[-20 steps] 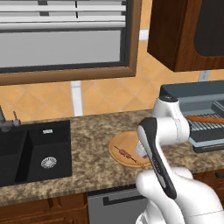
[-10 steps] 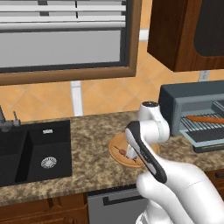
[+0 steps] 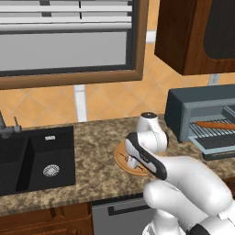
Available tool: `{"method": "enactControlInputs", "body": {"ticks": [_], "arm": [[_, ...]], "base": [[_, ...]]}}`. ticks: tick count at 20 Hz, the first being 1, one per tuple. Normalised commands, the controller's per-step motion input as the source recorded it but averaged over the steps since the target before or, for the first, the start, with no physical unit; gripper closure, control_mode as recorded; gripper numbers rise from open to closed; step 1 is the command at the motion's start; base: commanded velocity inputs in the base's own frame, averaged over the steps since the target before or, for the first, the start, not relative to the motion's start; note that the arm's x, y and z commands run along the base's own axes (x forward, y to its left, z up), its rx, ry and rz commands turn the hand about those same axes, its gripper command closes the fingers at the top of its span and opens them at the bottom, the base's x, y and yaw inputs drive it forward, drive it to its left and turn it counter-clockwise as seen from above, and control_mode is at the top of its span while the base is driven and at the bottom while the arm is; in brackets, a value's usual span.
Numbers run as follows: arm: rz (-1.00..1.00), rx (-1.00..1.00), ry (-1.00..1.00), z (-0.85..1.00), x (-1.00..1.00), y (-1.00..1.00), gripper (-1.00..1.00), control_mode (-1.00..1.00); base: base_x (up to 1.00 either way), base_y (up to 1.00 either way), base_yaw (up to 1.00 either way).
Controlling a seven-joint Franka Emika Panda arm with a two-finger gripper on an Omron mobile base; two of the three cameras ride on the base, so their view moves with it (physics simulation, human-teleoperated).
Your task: Pick up the kebab skewer and baguette bread, and place them inside the toaster oven. Close the toaster oven door and start by setting the timer.
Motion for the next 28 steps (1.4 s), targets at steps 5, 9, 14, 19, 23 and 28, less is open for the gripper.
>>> {"method": "enactControlInputs", "body": {"ticks": [5,9,14,19,23,28], "arm": [[0.02,0.00,0.04,-0.43,0.54,0.07,-1.00,-1.00],[0.02,0.00,0.07,-0.33,0.44,0.01,-1.00,-1.00],[0.01,0.00,0.09,-0.21,0.36,0.00,-1.00,-1.00],[0.00,0.00,0.09,-0.24,0.11,0.00,1.00,-1.00],[0.00,0.00,0.02,-0.22,-0.38,0.00,1.00,-1.00],[0.05,0.00,0.07,-0.03,-0.40,-0.12,1.00,-1.00]], "base": [[0.00,0.00,0.00],[0.00,0.00,0.00],[0.00,0.00,0.00],[0.00,0.00,0.00],[0.00,0.00,0.00],[0.00,0.00,0.00]]}}
